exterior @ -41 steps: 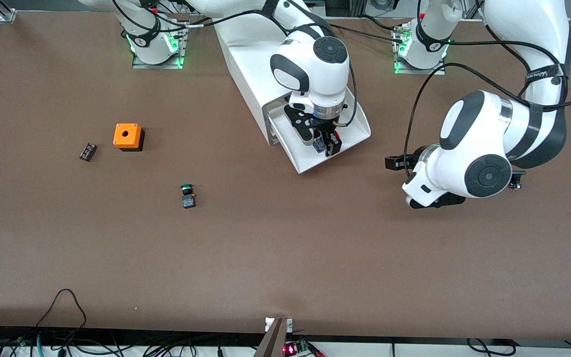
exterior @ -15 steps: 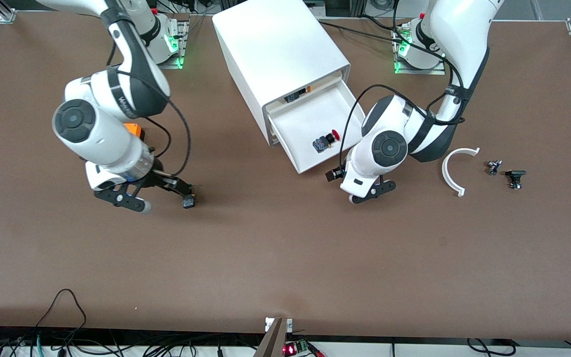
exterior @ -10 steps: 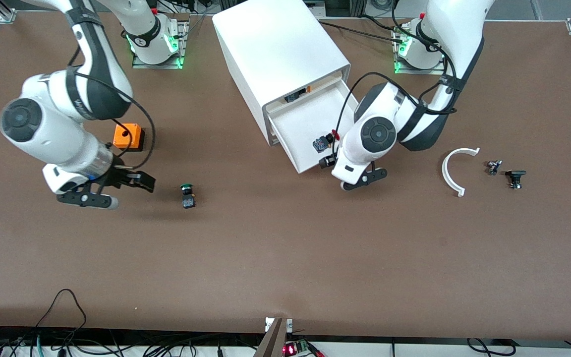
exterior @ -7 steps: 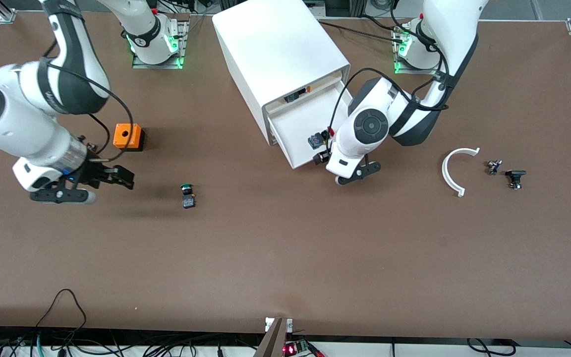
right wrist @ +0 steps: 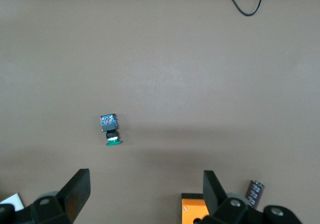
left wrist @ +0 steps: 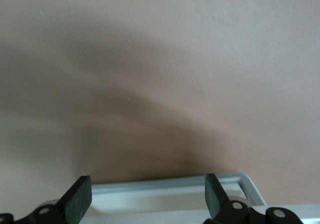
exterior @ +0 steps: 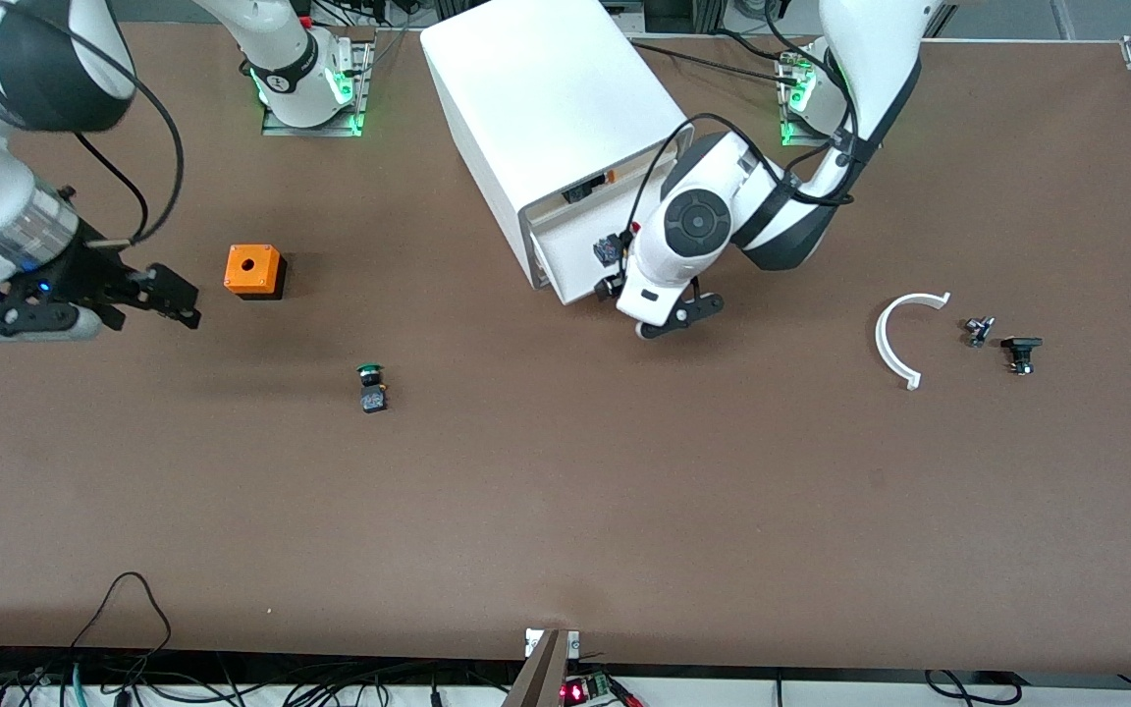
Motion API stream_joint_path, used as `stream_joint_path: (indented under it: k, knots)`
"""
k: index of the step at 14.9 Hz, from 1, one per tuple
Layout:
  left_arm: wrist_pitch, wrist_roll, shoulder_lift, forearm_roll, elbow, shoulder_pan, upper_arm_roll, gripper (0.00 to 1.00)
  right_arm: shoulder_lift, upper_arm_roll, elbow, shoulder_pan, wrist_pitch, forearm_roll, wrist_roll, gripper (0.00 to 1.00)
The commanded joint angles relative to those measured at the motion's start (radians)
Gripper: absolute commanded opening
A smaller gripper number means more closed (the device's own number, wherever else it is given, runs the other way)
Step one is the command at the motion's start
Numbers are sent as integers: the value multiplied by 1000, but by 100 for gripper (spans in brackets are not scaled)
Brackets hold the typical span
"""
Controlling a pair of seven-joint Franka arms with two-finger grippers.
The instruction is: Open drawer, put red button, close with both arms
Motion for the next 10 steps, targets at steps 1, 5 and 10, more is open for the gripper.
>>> stream_joint_path:
  k: [1,5,10]
  knots:
    - [6,-20,-39,-17,-48,13,-41,100,-25,-1,41,-1,-55,-1,-17,100]
    - [2,-20,-39,-66,-50,13,-71,100,26,1,228,1,-193,-4,-13,100]
    - [-17,-47,-40,-68,-59,16,-107,100,101,1,386,-4,-303,-15,-12,100]
